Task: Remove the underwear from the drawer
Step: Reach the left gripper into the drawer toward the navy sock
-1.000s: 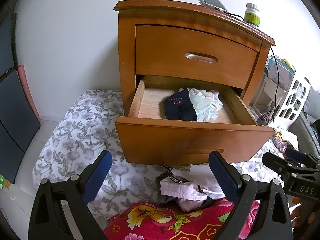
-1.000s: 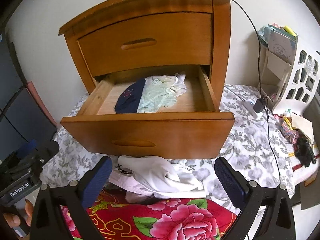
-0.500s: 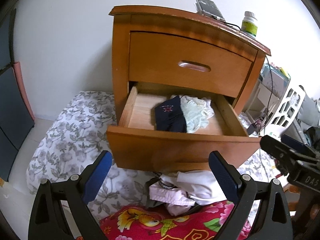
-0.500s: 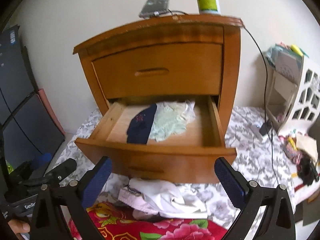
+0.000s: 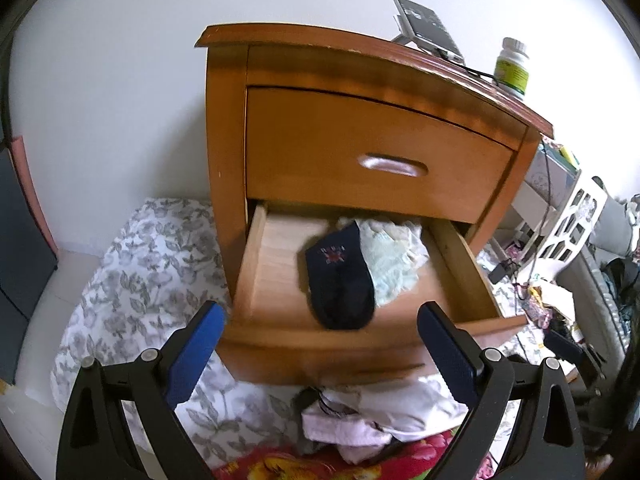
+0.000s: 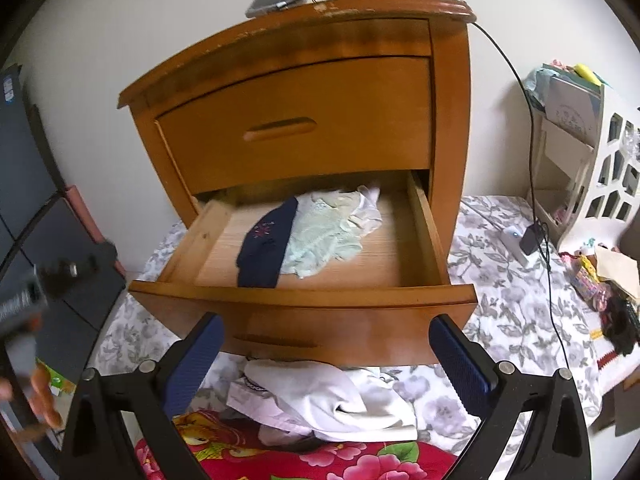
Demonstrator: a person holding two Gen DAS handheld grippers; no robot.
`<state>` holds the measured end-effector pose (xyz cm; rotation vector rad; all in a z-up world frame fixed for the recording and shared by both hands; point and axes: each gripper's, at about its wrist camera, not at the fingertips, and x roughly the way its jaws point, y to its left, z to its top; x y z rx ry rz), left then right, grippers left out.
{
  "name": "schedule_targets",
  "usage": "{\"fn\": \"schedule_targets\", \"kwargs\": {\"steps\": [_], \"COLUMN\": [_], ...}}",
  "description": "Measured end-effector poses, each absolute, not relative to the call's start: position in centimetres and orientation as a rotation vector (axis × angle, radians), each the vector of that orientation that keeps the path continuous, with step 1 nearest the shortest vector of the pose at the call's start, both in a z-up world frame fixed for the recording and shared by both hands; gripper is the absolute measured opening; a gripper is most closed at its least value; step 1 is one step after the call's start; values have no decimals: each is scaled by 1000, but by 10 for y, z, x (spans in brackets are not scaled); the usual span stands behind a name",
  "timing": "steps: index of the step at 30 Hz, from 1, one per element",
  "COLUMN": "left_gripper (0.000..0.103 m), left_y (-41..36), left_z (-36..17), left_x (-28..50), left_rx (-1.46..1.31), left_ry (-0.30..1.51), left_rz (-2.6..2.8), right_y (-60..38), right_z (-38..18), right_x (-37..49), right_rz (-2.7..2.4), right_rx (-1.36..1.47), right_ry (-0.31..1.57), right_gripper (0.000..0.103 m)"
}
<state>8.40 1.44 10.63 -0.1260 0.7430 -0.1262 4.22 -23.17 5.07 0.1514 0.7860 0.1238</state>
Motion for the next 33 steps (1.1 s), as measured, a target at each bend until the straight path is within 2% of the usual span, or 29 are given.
{"fn": "schedule_targets", "kwargs": {"steps": [12, 24, 33], "left_gripper": [97, 97, 97], "left_y": [4, -28, -47], "left_z": [124, 66, 26], "left_x": [147, 219, 252], "left_rx": [-45, -102, -80], "left_ry": [767, 1132, 1271], "left_rz": [-176, -144, -59], "right_y": [-242, -245, -251], "right_z": [28, 5, -6], "right_x": [53, 66, 69], "right_rz": [91, 88, 90], "right_rx": [155, 161, 179], "right_ry": [813, 863, 887], "right_gripper": [103, 103, 103]}}
